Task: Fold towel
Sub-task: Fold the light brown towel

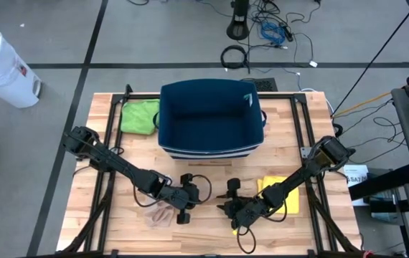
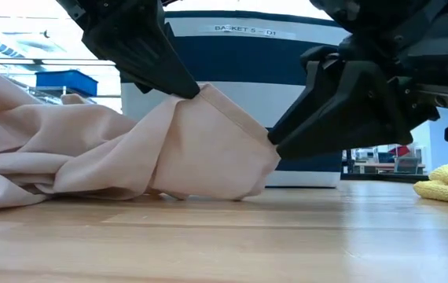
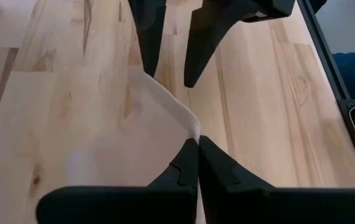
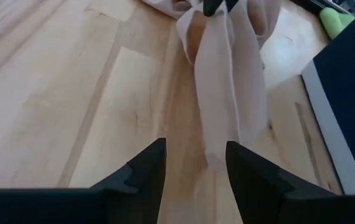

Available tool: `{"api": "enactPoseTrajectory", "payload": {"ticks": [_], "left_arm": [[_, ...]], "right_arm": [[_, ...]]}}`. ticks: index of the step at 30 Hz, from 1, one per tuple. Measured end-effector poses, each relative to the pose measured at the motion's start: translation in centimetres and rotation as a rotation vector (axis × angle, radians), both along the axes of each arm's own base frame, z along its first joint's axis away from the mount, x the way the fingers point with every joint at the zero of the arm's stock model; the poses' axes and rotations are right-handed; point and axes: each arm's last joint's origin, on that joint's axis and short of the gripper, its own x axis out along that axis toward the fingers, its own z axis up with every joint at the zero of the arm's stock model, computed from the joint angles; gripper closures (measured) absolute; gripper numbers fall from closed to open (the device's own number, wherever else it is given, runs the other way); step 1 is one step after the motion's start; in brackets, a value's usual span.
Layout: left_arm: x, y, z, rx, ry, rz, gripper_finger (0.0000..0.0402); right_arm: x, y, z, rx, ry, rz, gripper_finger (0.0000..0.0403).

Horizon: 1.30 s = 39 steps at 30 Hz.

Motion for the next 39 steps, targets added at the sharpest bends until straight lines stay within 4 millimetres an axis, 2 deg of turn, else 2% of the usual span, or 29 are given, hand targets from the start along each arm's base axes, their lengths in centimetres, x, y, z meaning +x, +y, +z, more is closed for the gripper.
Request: {"api": "enactPoseTrajectory", "payload": {"ticks": [18, 28, 39], "left_arm": [[0.0, -0.1, 0.0, -0.018, 0.009, -0.021, 0.0401], [0.0, -0.1, 0.0, -0.019, 0.007, -0.021, 0.0401], [0.0, -0.1, 0.1, -0.025, -0.005, -0.021, 0.0401]], "right_arm": [[-0.5, 0.4, 0.1, -0.113, -0.038, -0.048, 0.025], [-0.2, 0.3, -0.1, 0.001, 0.007, 0.013, 0.025], [0.3, -0.1, -0.9, 0.014, 0.008, -0.004, 0.025]]}}
